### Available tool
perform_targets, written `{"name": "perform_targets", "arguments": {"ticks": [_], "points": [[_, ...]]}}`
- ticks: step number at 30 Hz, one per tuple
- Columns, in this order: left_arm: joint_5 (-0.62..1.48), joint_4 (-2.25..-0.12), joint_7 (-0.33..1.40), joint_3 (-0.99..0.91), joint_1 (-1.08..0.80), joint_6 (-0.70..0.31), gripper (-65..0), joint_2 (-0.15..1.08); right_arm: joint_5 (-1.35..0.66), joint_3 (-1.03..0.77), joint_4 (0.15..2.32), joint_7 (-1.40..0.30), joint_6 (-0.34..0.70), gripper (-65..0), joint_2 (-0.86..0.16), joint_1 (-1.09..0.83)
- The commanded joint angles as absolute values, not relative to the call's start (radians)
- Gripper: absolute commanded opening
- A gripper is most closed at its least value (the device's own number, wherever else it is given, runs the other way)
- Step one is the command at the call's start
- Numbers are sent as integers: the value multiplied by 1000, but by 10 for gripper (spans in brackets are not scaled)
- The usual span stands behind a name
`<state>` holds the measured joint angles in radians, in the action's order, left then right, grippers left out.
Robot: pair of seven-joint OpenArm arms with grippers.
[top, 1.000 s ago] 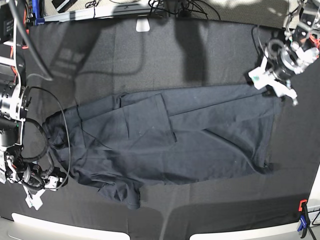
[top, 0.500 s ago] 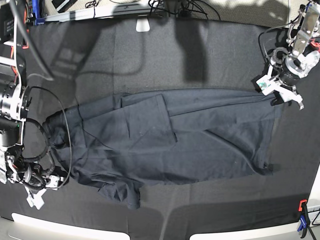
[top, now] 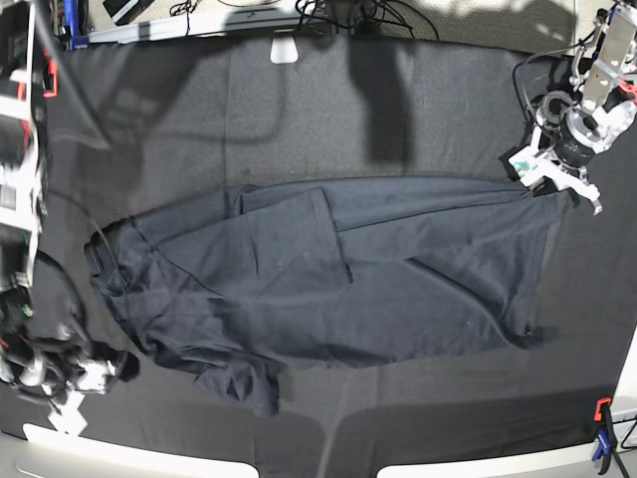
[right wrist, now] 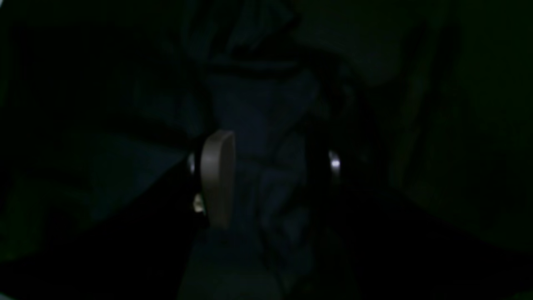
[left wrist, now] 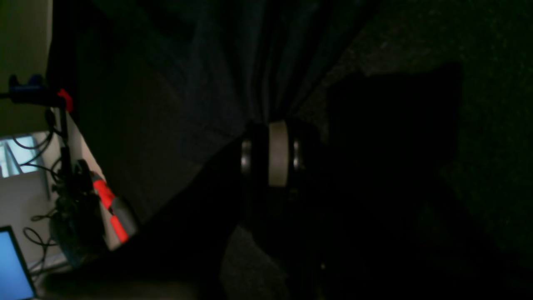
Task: Layout the t-shirt on the table in an organized manner, then fold the t-shirt properly
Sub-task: 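Grasp the opposite edge with the right gripper and lift it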
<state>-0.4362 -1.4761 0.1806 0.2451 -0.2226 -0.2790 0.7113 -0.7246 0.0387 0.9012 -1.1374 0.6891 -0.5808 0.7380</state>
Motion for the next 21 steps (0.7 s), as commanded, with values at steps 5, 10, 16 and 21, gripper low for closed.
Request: {"name": "perform_targets", "arguments": {"ticks": [5, 10, 16, 21], "points": [[-436, -1483, 186, 239, -216, -276, -650, 729, -731, 33, 1251, -1126, 698, -393, -633, 546], [-435, -1483, 186, 239, -216, -276, -650, 729, -645, 33, 1454, -1088, 698, -393, -665, 373], [-385, -1483, 185, 239, -216, -276, -650, 729, -528, 33, 1522, -1003, 698, -393, -705, 172], [-384, -1483, 185, 239, -215, -276, -650, 729, -245, 33, 1521, -768, 698, -393, -720, 68]]}}
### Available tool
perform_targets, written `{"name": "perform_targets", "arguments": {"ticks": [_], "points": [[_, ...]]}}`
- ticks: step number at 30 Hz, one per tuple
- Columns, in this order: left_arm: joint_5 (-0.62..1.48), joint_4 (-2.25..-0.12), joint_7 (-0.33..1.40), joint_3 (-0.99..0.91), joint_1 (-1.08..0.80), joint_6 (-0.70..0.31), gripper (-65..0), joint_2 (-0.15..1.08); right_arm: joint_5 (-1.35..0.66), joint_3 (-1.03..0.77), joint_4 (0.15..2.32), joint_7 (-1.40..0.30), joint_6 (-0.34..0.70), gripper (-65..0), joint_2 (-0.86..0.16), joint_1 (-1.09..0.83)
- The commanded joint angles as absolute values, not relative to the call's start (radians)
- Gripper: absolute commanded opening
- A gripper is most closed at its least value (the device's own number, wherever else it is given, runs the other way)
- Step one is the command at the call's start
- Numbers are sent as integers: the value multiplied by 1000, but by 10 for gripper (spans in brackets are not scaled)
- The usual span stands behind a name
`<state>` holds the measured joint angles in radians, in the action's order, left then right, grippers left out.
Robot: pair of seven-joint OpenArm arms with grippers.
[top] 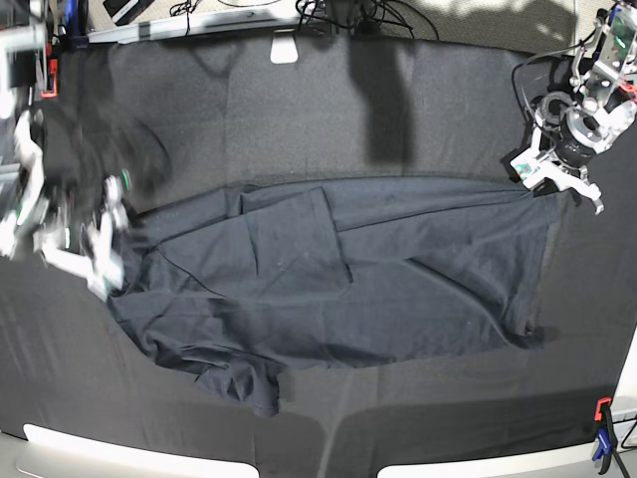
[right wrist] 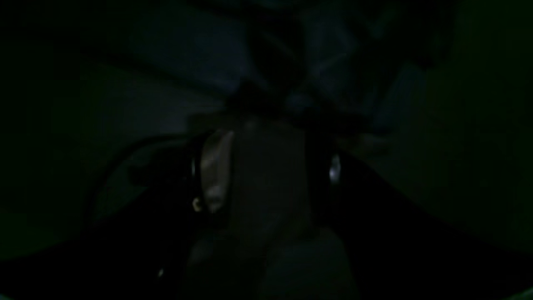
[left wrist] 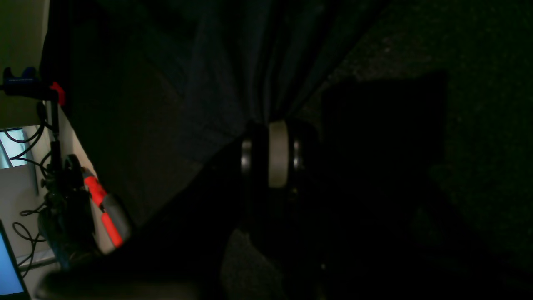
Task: Layout the t-shirt on the table in an organized manner, then fold the t-shirt properly
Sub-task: 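Grasp the opposite edge with the right gripper and lift it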
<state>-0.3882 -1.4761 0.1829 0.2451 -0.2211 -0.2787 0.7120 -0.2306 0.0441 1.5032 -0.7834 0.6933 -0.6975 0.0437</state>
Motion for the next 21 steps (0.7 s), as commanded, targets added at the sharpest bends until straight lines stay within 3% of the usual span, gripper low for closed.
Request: {"name": "perform_targets", "arguments": {"ticks": [1, 8, 21], "points": [[-383, -1483, 185, 239, -215, -276, -650, 729, -228, 33, 1521, -747, 698, -393, -721, 64], [-383, -1483, 185, 239, -215, -276, -650, 729, -163, 57, 1497, -667, 698, -392, -737, 65], [-384, -1483, 185, 239, -215, -276, -650, 729, 202, 377, 1391, -508, 698, -368, -757, 181]]}}
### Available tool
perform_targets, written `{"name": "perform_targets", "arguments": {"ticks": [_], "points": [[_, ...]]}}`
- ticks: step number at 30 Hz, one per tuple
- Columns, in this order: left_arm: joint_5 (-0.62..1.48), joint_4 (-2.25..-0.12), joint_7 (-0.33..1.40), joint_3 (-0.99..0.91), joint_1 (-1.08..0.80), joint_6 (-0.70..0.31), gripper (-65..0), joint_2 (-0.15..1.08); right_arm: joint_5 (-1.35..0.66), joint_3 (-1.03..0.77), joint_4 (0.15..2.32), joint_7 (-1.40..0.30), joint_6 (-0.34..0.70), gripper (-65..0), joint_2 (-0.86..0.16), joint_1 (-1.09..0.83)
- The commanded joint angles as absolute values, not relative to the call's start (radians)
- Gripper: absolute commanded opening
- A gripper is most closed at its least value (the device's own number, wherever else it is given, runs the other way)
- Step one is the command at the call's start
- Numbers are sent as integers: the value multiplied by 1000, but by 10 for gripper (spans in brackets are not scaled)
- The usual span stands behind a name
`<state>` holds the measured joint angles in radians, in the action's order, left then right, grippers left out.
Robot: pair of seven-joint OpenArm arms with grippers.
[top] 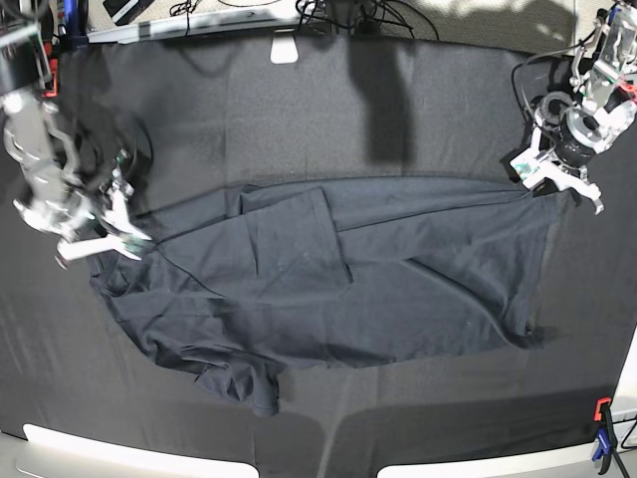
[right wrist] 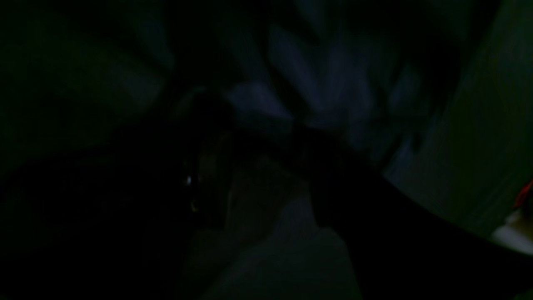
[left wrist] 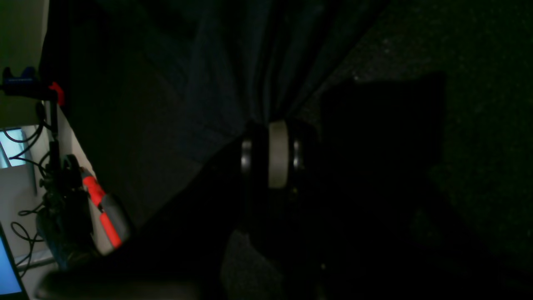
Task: Layout the t-shirt on the table in an organized manner, then fold the t-shirt properly
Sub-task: 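Grasp the opposite edge with the right gripper and lift it, then lift the shirt with both grippers and pull it toward the robot base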
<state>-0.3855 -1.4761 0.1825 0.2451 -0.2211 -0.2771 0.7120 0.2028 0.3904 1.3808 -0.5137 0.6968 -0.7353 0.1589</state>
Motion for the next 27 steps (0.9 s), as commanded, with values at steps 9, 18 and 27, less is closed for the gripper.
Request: {"name": "perform_targets", "arguments": {"ticks": [9, 18, 27], "points": [[-384, -1483, 186, 239, -215, -276, -650, 729, 364, 578, 1285, -522, 698, -368, -757, 284], [-384, -1483, 185, 239, -215, -276, -650, 729, 368, 583, 1223, -480, 617, -374, -759, 315], [-318, -1483, 193, 238, -216, -275, -650, 732, 324, 583, 1224, -601, 542, -650, -765, 312]]}}
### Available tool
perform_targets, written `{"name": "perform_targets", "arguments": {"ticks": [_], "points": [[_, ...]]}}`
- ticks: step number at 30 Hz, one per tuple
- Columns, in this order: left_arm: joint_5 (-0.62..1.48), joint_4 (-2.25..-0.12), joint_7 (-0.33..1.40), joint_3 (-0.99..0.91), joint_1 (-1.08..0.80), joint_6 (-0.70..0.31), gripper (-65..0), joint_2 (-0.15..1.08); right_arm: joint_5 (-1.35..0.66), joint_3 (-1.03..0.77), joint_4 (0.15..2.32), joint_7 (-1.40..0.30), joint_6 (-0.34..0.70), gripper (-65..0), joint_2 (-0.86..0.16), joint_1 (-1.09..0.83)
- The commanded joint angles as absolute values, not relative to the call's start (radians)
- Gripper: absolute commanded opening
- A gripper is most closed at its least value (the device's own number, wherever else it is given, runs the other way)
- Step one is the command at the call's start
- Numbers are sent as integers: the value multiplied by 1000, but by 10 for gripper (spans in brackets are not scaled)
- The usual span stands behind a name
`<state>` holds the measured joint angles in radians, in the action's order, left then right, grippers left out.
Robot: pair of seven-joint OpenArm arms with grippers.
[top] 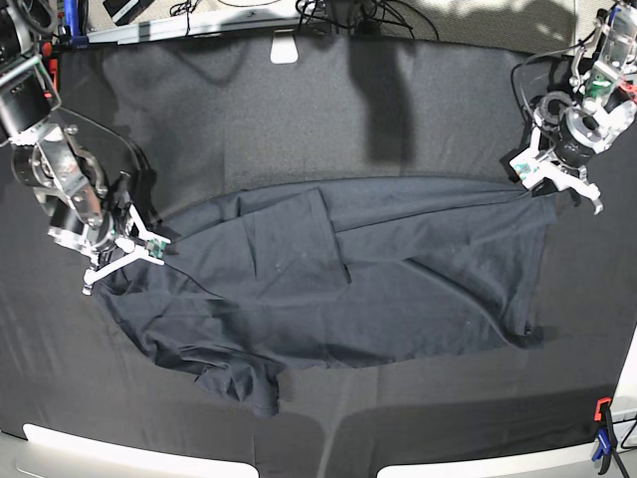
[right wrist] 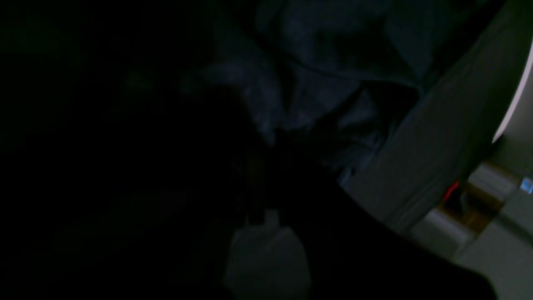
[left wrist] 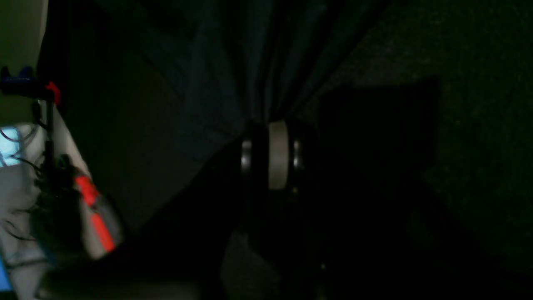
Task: Layout the t-shirt on the table in an organized manner, then fold the t-shirt properly
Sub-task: 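Lift the shirt with both grippers and pull it toward the robot base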
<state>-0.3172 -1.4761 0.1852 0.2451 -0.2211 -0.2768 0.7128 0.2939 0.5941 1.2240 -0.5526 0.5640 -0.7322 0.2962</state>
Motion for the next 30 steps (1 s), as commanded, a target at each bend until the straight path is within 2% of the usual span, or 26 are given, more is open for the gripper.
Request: {"name": "perform_targets", "arguments": {"ticks": [1, 5, 11, 18, 24, 30], "points": [[-285, -1486, 198, 237, -216, -275, -650, 733, 298, 583, 1226, -607, 543, -650, -779, 311], [-251, -1531, 224, 235, -245, -274, -650, 740, 154, 578, 1295, -586, 542, -650, -887, 265], [-136, -1660, 309, 234, -336, -273, -650, 810, 152, 509, 1449, -634, 542, -650, -1013, 106], [-150, -1710, 366, 234, -486, -170, -650, 881, 152, 298, 1584, -644, 542, -650, -1022, -155], [-191, -1716, 366, 234, -612, -153, -650, 888, 120, 116, 1710, -645, 543, -650, -1022, -395], [-194, -1770, 366, 234, -729, -152, -650, 925, 128, 16, 1779, -654, 543, -650, -1021, -595]]}}
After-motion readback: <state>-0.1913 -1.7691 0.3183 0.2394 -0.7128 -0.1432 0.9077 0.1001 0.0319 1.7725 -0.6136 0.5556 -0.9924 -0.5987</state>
